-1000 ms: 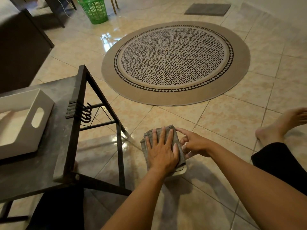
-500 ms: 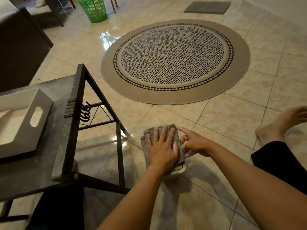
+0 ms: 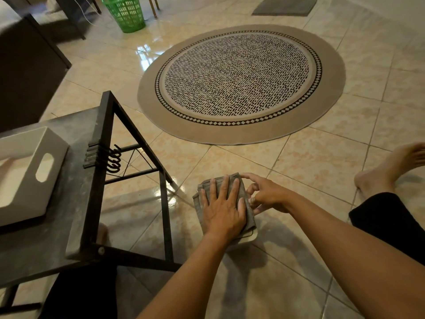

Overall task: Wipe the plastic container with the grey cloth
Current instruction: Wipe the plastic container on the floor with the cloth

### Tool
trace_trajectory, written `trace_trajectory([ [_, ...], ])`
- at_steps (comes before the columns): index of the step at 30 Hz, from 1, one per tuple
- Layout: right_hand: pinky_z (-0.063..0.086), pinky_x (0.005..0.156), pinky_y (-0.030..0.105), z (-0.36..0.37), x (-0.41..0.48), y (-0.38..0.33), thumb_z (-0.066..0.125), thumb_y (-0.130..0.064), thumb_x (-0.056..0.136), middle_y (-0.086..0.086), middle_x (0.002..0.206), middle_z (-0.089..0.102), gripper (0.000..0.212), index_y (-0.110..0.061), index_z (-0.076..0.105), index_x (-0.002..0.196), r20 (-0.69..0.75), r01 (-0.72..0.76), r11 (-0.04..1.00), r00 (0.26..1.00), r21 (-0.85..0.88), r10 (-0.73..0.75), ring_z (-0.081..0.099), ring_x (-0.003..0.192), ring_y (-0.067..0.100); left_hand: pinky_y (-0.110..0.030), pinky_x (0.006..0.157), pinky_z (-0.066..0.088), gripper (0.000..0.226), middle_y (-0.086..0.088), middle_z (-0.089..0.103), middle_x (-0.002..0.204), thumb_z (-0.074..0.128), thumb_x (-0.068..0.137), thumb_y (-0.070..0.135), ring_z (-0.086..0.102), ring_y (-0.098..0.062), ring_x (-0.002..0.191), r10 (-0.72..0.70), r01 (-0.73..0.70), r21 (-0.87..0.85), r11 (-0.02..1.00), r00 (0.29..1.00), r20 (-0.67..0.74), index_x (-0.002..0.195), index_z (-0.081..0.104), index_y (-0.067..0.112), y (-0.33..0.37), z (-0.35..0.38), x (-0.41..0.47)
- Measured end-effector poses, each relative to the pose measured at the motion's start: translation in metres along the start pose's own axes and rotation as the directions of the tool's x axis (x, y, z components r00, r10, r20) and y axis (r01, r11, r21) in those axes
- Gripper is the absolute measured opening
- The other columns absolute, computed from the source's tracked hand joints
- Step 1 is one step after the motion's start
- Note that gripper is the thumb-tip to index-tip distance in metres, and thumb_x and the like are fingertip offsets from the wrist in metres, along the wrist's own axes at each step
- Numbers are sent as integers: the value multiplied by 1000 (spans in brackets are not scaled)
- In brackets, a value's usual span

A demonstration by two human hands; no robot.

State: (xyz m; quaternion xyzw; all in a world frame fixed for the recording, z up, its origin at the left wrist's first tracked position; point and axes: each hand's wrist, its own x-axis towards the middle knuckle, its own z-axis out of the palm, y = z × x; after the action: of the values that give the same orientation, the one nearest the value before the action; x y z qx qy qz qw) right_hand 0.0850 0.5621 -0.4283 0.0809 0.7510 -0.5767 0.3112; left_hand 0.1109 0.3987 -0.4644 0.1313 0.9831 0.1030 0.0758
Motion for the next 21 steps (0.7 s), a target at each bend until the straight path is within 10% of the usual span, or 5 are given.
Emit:
trace_trajectory([
  [12, 64, 70, 42, 2, 3, 2, 59, 17, 84, 15, 102, 52, 89, -33, 29, 151, -12, 3, 1000, 1000, 20, -3, 65, 83, 25, -49, 122, -3, 80, 2, -19, 164, 20, 91, 65, -25, -20, 148, -56, 43, -219, 975, 997, -54, 157, -6, 27, -26, 3, -8],
  [21, 63, 72, 44, 3, 1, 1, 52, 20, 82, 16, 100, 56, 89, -30, 29, 152, -20, 15, 1000, 1000, -22, -15, 66, 85, 26, -49, 120, -13, 68, -3, -15, 165, 11, 96, 55, -25, -23, 148, 67, -67, -2, 998, 998, -9, 157, -8, 29, -13, 2, 4],
])
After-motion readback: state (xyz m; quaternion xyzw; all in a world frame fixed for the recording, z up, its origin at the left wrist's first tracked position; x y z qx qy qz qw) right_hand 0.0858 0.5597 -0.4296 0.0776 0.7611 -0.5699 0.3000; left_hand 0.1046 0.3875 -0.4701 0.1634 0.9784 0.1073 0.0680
